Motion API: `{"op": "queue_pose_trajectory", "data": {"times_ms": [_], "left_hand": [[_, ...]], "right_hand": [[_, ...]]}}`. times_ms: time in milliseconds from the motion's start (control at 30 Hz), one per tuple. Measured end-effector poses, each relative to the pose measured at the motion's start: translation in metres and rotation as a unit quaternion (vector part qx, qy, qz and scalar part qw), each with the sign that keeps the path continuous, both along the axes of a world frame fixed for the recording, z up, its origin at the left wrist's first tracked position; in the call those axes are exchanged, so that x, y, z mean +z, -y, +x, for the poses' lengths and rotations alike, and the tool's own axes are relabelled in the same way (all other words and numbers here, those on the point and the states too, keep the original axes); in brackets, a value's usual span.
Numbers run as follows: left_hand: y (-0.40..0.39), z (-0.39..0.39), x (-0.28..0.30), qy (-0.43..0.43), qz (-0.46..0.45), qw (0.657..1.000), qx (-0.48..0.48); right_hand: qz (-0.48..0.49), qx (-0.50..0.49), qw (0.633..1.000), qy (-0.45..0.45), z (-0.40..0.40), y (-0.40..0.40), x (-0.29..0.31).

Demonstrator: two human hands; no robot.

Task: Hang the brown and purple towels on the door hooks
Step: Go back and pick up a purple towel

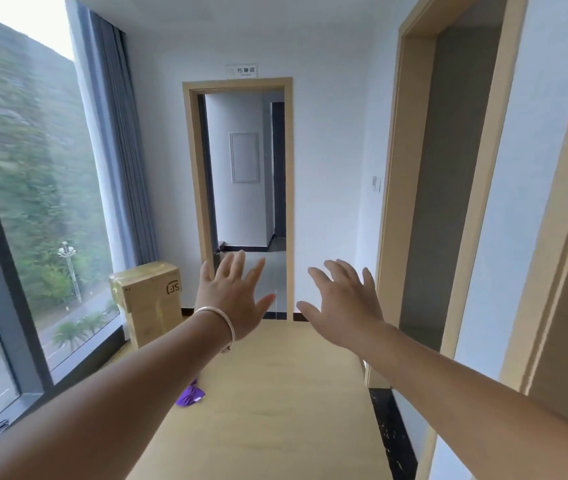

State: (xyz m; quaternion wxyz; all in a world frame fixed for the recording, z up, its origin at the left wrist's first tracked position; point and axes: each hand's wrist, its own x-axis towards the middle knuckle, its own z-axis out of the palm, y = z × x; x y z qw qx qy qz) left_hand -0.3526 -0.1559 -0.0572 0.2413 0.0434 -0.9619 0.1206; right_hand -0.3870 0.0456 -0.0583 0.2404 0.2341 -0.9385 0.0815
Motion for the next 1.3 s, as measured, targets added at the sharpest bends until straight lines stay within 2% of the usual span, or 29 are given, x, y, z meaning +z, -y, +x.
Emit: {"op": "queue_pose_trajectory", "data": {"times_ms": [300,567,833,1300], "left_hand": [[0.100,-0.128,0.010,-0.001,0.011,1.000,-0.018],[0.151,-0.214,0.010,0.000,0.006,0.999,-0.043],[0.171,-0.305,0.005,0.010,0.017,0.999,-0.050],[0.182,-0.531,0.038,-0.017,-0.020,0.998,-0.048]], "right_hand": [[-0.005,-0.046,0.999,0.017,-0.117,0.086,0.013],[0.008,-0.063,0.998,0.015,-0.201,0.126,0.018],[0.012,-0.071,0.997,0.003,-0.297,0.152,0.021],[-0.002,-0.073,0.997,-0.015,-0.524,0.161,0.032]]}}
